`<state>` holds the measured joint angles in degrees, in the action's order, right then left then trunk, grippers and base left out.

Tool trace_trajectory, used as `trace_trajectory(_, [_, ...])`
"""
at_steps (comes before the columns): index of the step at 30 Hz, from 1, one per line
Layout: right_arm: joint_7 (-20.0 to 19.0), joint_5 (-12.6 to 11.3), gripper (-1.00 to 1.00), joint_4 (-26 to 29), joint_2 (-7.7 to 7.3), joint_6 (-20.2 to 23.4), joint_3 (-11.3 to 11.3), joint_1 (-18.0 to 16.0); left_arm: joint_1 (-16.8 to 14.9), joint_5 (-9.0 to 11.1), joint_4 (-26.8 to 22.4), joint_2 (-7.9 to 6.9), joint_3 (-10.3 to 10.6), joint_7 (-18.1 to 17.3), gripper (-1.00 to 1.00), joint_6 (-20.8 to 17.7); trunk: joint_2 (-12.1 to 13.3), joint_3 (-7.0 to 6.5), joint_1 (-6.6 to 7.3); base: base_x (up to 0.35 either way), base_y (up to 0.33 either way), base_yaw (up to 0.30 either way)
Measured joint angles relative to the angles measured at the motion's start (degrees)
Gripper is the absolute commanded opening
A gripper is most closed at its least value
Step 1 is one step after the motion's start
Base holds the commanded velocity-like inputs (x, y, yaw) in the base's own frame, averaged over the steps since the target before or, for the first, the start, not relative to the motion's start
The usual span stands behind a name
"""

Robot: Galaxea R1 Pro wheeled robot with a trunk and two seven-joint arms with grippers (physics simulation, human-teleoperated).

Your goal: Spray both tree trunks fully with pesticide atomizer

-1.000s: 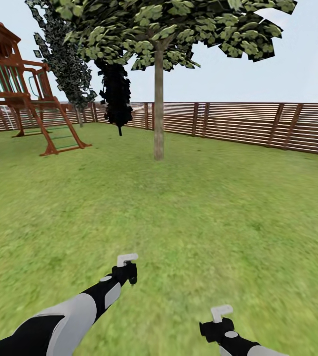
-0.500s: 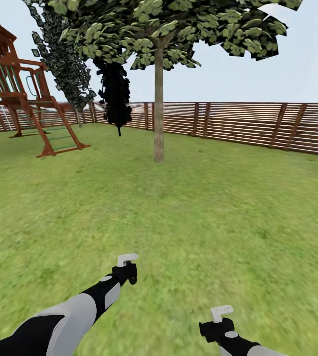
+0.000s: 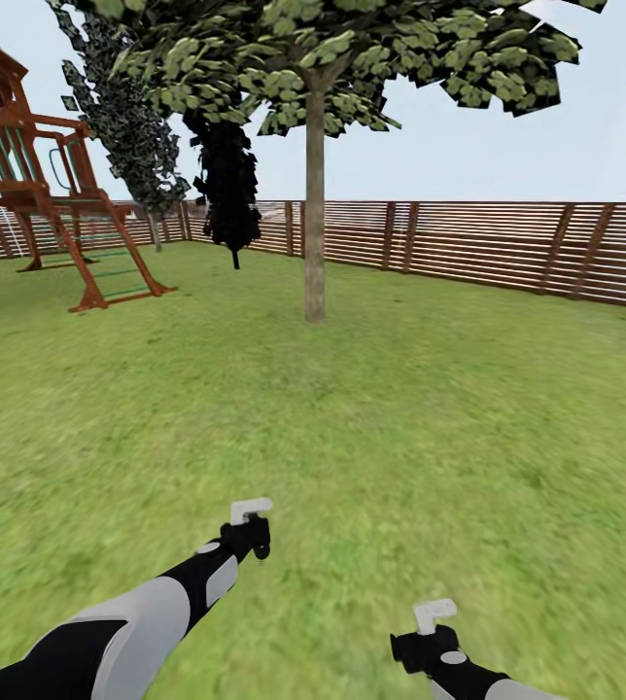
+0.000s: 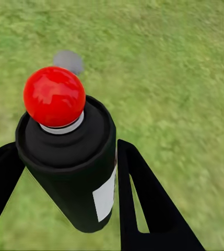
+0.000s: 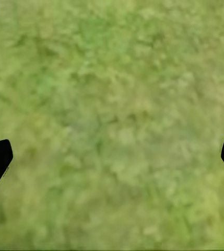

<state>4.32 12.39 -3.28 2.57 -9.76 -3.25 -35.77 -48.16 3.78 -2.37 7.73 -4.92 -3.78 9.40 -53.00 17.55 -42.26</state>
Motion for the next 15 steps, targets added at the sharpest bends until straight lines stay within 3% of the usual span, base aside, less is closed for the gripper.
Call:
trace_trajectory(9, [-0.01, 0.00, 1.00, 0.00, 0.06, 0.00, 0.00, 0.00, 0.01, 0.00, 0.00, 0.00, 0.04, 0.00, -1.00, 0.00, 0.00, 0.00, 0.00, 0.350, 0.000, 0.049])
trace_trajectory(15, [-0.01, 0.00, 1.00, -0.05, 0.06, 0.00, 0.00, 0.00, 0.01, 0.00, 0.00, 0.00, 0.03, -0.01, -1.00, 0.00, 0.00, 0.00, 0.00, 0.350, 0.000, -0.120])
